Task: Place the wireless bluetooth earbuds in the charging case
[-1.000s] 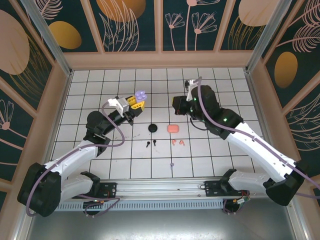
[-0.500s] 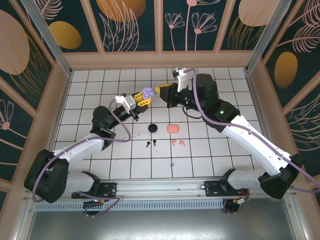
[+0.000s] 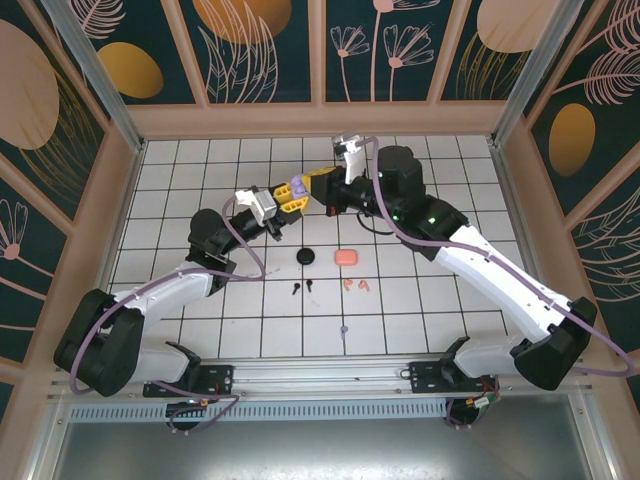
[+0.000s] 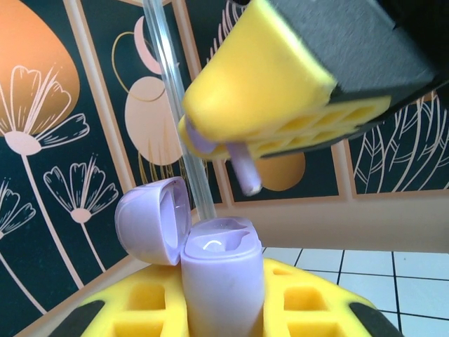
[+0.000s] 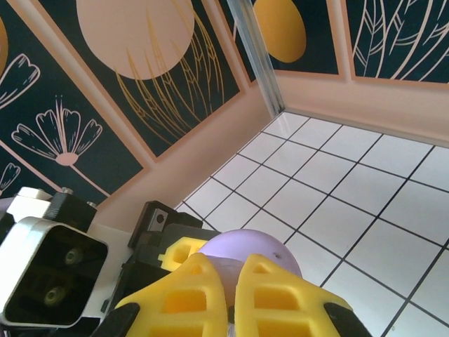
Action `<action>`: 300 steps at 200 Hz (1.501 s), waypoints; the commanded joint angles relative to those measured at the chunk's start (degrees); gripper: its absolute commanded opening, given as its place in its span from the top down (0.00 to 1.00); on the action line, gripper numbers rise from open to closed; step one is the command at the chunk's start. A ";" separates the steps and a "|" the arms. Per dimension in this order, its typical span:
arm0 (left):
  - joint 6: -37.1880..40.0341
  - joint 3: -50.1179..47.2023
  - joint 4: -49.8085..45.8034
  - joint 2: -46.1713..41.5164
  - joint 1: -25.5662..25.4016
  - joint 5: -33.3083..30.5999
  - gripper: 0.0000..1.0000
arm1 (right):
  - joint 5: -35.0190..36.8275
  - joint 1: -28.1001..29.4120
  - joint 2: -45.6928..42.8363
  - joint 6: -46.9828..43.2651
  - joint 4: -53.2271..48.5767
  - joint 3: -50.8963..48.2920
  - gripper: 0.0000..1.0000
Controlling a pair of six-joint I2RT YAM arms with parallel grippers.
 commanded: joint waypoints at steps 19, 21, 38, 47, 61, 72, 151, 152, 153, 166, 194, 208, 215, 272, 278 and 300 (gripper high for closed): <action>-0.52 1.99 2.72 -0.17 -0.34 1.24 1.00 | -1.08 1.09 1.30 -1.39 2.16 1.53 0.95; -0.54 1.98 2.68 -0.15 -0.34 1.32 1.00 | -1.08 1.14 1.30 -1.39 2.16 1.49 0.95; -0.48 1.96 2.49 -0.37 -0.43 1.40 1.00 | -0.82 1.24 1.55 -1.43 1.99 1.54 0.95; -0.55 2.00 2.46 -0.55 -0.42 1.43 1.00 | -0.65 1.24 1.57 -1.43 1.85 1.40 0.95; -0.55 2.03 2.44 -0.64 -0.43 1.41 1.00 | -0.66 1.24 1.62 -1.51 1.64 1.34 0.95; -0.55 2.08 2.22 -0.86 -0.52 1.49 1.00 | -0.24 1.32 1.64 -1.69 1.30 1.28 0.95; -0.19 2.42 1.07 -1.60 -1.04 2.02 1.00 | 4.74 2.55 2.42 -3.16 0.16 1.04 0.96; -0.20 2.47 1.02 -1.56 -1.04 2.02 1.00 | 4.82 2.60 2.48 -3.20 0.15 1.08 0.96; -0.15 2.53 1.04 -1.58 -1.04 2.02 1.00 | 4.90 2.62 2.51 -3.22 0.14 1.06 0.96; 0.11 2.52 0.77 -1.78 -1.13 2.02 1.00 | 5.89 2.88 2.64 -3.63 -0.33 1.26 0.96; 0.37 2.63 -0.02 -2.05 -1.13 1.76 1.00 | 8.71 4.31 3.34 -6.25 -2.91 2.15 0.97; 0.36 2.77 -0.04 -2.14 -1.13 1.68 1.00 | 10.25 5.72 3.78 -8.59 -4.67 2.66 0.99; 0.24 2.92 -0.14 -2.12 -1.13 1.74 1.00 | 11.13 6.62 4.06 -9.83 -5.55 2.80 0.99; -0.10 3.31 -0.37 -2.17 -1.13 1.58 1.00 | 12.52 8.88 4.22 -11.82 -7.65 1.52 1.00; -0.19 3.31 -0.38 -2.25 -1.13 1.59 1.00 | 12.77 8.88 4.03 -11.60 -7.45 1.21 1.00; -0.29 3.44 -0.64 -2.31 -1.13 1.58 1.00 | 12.98 8.80 3.67 -10.31 -6.48 0.77 0.95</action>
